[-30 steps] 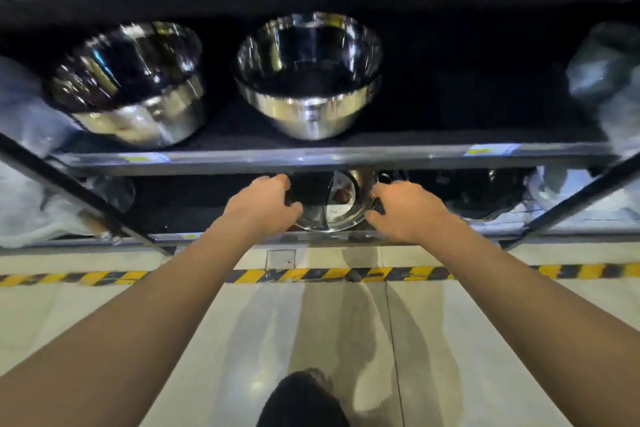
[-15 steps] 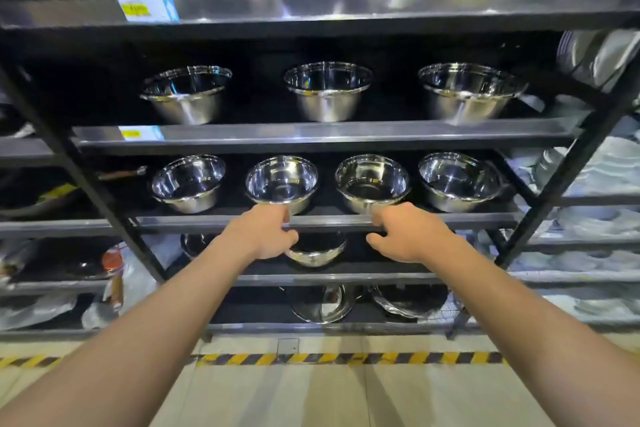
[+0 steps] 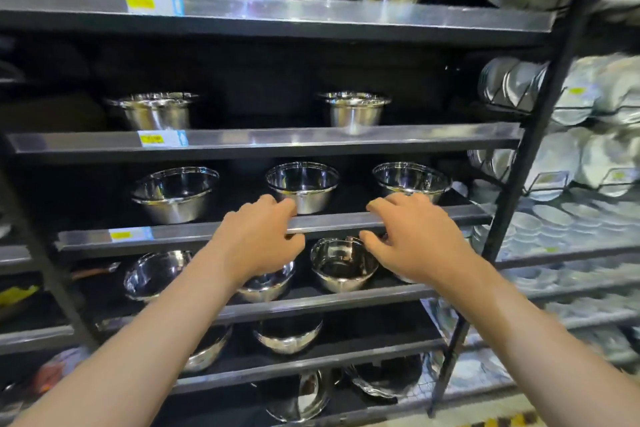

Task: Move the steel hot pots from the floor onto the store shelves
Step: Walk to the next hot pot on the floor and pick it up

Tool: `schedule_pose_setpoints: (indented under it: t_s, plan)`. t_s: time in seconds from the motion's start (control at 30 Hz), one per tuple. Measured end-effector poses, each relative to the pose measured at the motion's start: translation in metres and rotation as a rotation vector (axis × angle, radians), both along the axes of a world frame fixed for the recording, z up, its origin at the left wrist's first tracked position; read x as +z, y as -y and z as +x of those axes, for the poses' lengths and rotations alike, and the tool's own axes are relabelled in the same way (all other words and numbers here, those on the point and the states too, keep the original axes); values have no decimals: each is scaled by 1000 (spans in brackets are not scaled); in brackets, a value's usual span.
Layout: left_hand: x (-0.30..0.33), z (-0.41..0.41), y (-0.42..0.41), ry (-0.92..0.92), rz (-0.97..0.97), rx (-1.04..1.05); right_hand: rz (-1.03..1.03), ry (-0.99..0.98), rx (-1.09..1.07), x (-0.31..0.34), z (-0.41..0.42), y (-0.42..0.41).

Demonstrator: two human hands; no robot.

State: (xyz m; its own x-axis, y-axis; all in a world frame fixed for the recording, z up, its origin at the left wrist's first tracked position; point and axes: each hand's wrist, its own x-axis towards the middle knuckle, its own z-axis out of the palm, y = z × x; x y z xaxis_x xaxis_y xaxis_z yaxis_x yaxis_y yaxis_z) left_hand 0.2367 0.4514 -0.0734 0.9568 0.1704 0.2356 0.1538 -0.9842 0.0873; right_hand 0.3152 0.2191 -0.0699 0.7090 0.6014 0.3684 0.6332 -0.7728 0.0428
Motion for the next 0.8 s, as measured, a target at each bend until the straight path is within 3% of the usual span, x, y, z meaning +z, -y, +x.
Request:
schedule_pose_setpoints:
  t_s: [0.1,0.43,0.6,0.8]
  plan:
    - [-17,6,-5,39,96,-5,-24,45,-54,-11,-11,-8]
    - [-39,67,23,-30,131,-181,-110,-1,-308,-43,-1,17]
    - [-34,115,91,-42,126,-330,-113,-22,-436,-37,18,75]
    - [-24,174,221,-16,125,-551,-104,-29,-670,-30,25,203]
